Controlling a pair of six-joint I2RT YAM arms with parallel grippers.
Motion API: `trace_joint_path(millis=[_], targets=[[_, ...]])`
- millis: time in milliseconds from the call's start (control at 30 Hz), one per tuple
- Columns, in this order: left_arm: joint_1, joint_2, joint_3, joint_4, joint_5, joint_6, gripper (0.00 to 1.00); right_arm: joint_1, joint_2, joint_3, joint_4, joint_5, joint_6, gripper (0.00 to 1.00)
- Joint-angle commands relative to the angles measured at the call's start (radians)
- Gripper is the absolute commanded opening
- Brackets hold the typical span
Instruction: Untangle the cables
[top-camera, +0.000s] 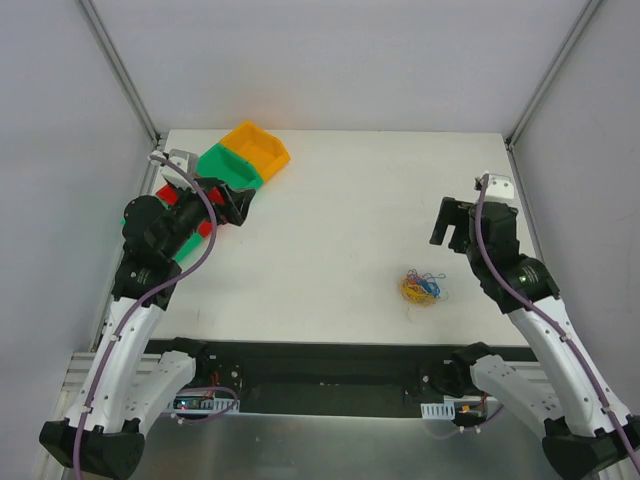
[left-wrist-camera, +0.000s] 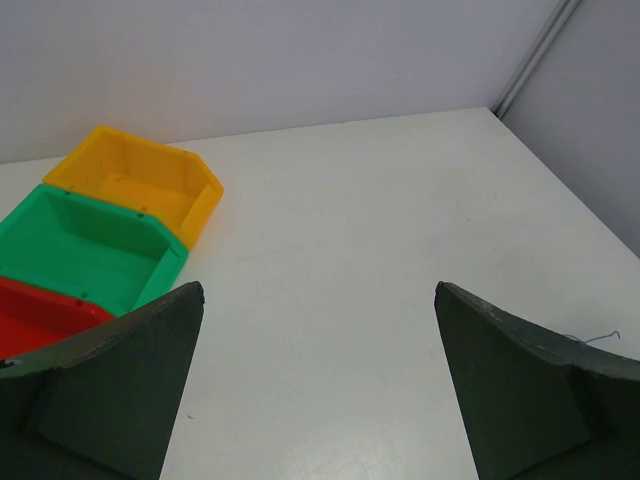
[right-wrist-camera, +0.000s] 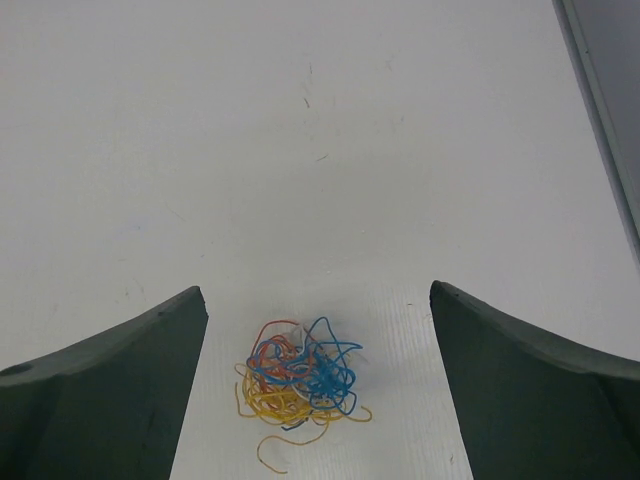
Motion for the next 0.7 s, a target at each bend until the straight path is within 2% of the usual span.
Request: trace_joint_path(millis=[0, 133, 233, 400, 567, 667], targets=[[-0.020, 0.017, 0.026, 0.051, 0.061, 0.002, 0.99, 0.018, 0.081, 0.057, -0.048, -0.003, 0.056, 0.96], [-0.047, 0.031, 0.017, 0.065, 0.069, -0.002, 0.99, 0.018, 0.188, 0.086, -0.143, -0.097, 0.095, 0.96], [-0.055, 0.045, 0.021, 0.065, 0.104, -0.015, 0.99, -0.005, 0.216, 0.028, -0.175, -0.137, 0.168, 0.96], [-0.063, 0.079, 0.029, 0.064, 0.164, -0.043, 0.99, -0.171, 0.147, -0.153, -0.211, -0.328, 0.304, 0.96], [-0.064, 0.123, 0.041, 0.080, 0.253, -0.106, 0.99, -0.188, 0.065, -0.292, -0.153, -0.399, 0.344, 0.96], [-0.064, 0.160, 0.047, 0.084, 0.293, -0.136, 0.99, -0.188, 0.084, -0.386, 0.023, -0.590, 0.355, 0.99]])
